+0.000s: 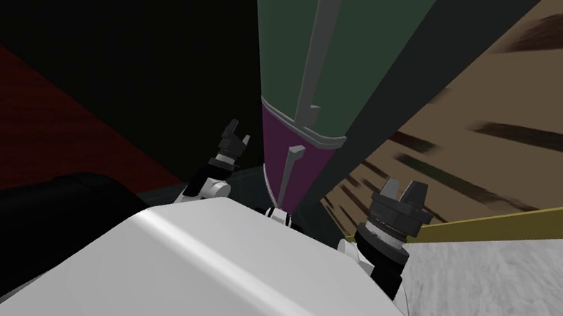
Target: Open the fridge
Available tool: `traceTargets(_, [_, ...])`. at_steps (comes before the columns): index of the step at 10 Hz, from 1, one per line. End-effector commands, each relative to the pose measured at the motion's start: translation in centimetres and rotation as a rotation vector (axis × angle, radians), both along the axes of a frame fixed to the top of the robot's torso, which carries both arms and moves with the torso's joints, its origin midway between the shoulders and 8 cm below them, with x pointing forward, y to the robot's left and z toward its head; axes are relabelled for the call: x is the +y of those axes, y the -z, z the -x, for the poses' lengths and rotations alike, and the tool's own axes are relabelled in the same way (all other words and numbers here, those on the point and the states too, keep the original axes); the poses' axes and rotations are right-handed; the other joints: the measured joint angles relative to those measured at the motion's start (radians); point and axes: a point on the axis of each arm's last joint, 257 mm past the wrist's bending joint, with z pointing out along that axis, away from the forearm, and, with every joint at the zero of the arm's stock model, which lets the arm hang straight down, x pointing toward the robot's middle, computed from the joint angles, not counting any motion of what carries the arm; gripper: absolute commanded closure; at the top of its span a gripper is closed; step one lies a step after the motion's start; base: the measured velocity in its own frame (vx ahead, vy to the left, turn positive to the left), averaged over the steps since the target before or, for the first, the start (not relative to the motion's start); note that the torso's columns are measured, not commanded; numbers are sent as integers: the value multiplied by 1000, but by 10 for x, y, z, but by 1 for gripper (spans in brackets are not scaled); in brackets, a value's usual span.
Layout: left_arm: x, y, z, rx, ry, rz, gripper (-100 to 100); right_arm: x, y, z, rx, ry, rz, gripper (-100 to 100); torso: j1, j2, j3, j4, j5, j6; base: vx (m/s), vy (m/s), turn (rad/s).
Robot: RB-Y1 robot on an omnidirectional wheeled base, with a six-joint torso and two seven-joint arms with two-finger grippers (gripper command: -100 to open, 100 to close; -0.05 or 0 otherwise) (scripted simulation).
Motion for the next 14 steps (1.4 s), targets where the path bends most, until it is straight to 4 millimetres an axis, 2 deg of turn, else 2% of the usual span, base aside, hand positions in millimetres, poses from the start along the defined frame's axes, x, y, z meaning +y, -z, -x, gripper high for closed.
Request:
traceTargets(1, [4, 7, -5, 37, 8, 18, -100, 0, 0, 0, 0, 0, 0, 0, 0, 0, 0, 0, 0, 0, 3, -77, 62])
traceTargets(8, [14, 35, -22, 172, 35, 87, -100, 0, 0, 0, 0, 0, 0, 0, -1, 0, 0, 0, 0, 0, 5, -91, 87])
traceTargets(14, [22, 65, -34, 311, 64, 170, -100, 0, 0, 0, 0, 0, 0, 0, 0, 0, 0, 0, 0, 0, 8, -118, 82])
